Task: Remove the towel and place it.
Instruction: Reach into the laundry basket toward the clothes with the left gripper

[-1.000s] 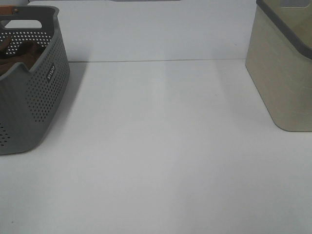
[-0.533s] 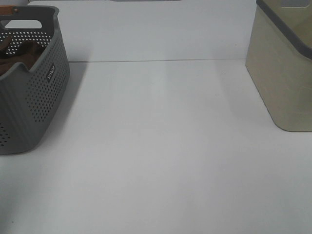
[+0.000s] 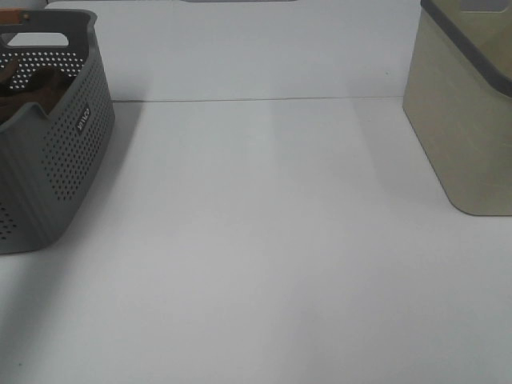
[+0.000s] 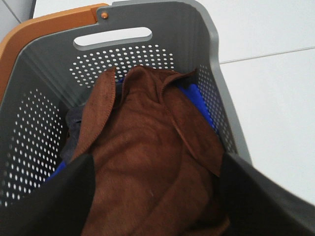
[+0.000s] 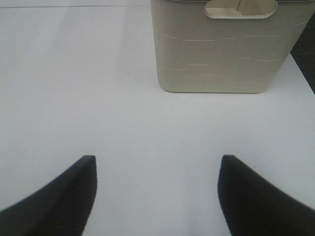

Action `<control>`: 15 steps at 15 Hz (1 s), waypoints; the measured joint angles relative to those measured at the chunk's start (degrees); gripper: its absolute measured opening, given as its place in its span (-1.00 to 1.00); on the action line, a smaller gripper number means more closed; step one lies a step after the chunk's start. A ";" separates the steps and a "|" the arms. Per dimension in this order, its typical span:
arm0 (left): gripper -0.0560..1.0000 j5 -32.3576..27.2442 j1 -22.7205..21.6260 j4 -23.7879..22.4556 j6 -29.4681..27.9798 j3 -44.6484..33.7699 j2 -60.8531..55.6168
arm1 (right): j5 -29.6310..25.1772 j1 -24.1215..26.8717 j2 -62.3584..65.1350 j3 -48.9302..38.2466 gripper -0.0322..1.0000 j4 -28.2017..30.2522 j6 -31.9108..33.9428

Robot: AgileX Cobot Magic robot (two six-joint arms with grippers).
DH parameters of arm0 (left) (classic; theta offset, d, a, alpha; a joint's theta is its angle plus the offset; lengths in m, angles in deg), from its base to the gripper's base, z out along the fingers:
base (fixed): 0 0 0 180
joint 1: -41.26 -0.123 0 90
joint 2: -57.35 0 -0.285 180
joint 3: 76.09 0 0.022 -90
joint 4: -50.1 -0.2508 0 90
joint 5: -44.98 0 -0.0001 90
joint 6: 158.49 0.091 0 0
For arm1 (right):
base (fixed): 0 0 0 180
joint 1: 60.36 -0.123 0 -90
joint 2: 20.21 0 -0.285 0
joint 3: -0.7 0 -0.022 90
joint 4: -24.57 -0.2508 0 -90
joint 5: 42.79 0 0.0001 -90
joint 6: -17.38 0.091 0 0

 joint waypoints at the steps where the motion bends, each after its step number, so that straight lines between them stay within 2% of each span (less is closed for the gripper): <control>1: 0.40 -1.66 0.00 -2.29 -0.86 5.33 4.58 | 0.00 0.00 0.00 0.00 0.35 0.00 0.00; 4: 0.40 -7.05 0.00 -11.46 -7.79 19.77 17.65 | 0.00 0.00 0.00 0.00 0.35 0.00 0.00; 5: 0.40 -8.94 0.00 -13.18 -9.22 23.89 21.14 | 0.00 0.00 0.00 0.00 0.35 0.00 0.00; 10: 0.40 -17.70 0.00 -16.16 -10.66 41.48 36.44 | 0.00 0.00 0.00 0.00 0.35 0.00 0.00; 15: 0.38 -20.11 0.00 -18.39 -11.52 50.42 45.72 | 0.00 0.00 0.00 0.00 0.35 0.00 0.00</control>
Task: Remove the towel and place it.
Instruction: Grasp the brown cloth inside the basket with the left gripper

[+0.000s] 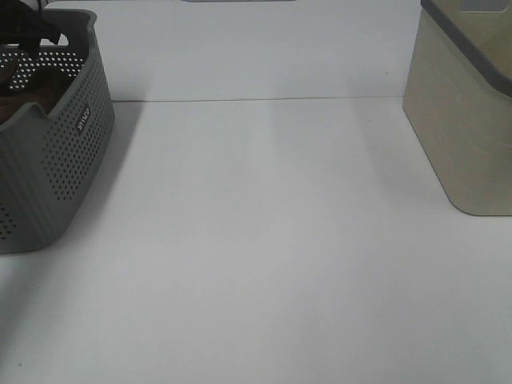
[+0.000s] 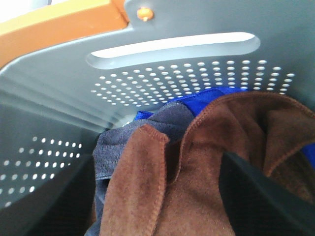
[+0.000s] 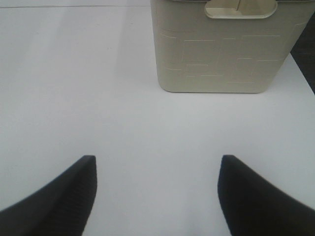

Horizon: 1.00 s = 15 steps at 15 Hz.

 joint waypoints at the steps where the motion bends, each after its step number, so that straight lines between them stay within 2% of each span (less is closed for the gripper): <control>1: 0.34 0.00 0.00 -0.69 0.00 0.29 0.92 | 0.00 0.00 0.00 0.00 0.35 0.00 0.00; 6: 0.22 0.69 -1.78 -2.41 -0.06 0.40 4.13 | 0.00 0.00 0.00 0.00 0.35 0.00 0.00; 10: 0.12 4.01 -2.35 -2.35 -0.06 0.46 4.41 | 0.00 0.00 0.00 0.00 0.35 0.00 0.00; 15: -0.25 6.76 -2.35 -1.49 -0.11 0.52 5.33 | 0.00 0.00 0.00 0.00 0.35 0.00 0.00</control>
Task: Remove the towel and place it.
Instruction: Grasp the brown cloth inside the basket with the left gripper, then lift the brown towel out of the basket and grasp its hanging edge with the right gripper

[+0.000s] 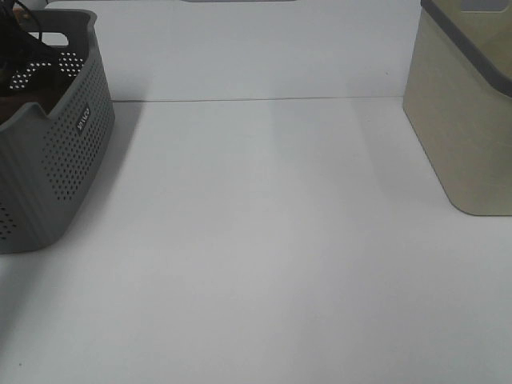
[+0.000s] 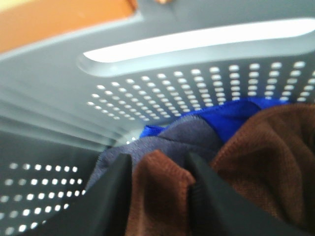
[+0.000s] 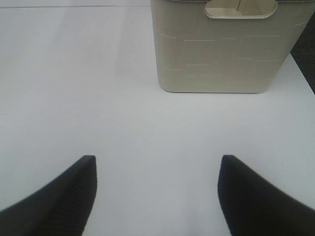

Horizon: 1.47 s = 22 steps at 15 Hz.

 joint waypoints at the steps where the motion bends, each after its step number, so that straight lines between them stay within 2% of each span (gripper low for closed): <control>1: -0.35 -0.06 0.00 0.11 0.06 0.00 0.69 | 0.00 0.00 0.00 0.00 0.35 0.00 0.00; 4: -0.85 -0.17 0.00 0.11 0.06 0.00 0.92 | 0.00 0.00 0.00 0.00 0.35 0.00 0.00; 9: -0.89 -0.34 0.11 0.23 0.17 0.00 -3.78 | 0.00 0.00 0.00 0.00 0.35 0.00 0.00; 13: -0.89 -1.03 1.49 3.15 0.34 0.00 -12.95 | 0.00 0.00 0.00 0.00 0.35 0.00 0.00; 14: -0.89 -1.20 3.50 5.39 3.04 0.00 -19.37 | 0.00 0.00 0.00 0.00 0.35 0.00 0.00; 17: -0.89 -1.72 9.05 7.51 7.45 0.00 -28.76 | 0.00 0.00 0.00 0.00 0.35 0.00 0.00; 22: -0.89 -5.56 20.11 8.88 9.85 0.06 -39.13 | 0.00 0.00 0.00 0.00 0.35 -0.06 0.00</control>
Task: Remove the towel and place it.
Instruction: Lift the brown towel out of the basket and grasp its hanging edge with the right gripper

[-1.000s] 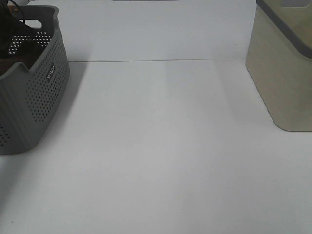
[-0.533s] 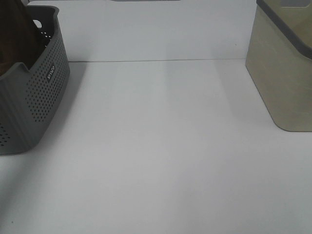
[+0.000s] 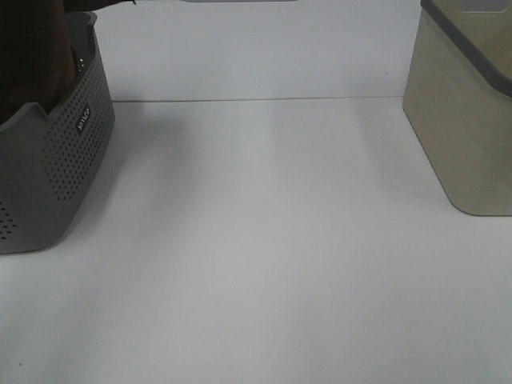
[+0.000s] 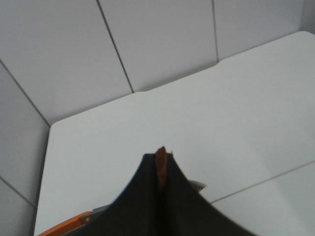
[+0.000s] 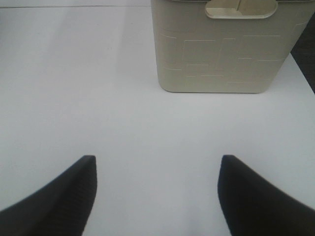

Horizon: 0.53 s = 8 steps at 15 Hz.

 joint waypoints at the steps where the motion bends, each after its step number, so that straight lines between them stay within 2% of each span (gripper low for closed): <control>1: -0.89 -1.83 2.75 0.34 1.26 0.00 -0.63 | 0.00 0.00 0.00 0.00 0.35 0.00 0.00; 4: -0.89 -8.42 10.54 1.72 3.61 0.00 -0.69 | 0.00 0.00 -0.06 0.00 0.34 -1.72 0.00; 6: -0.89 -10.26 16.04 3.78 4.81 0.00 -0.63 | 0.29 0.00 -4.58 0.00 0.30 -8.88 -0.23; 8: -0.89 -10.26 19.54 6.88 5.61 0.00 -0.63 | 2.64 0.00 -11.23 0.23 0.29 -17.59 -5.04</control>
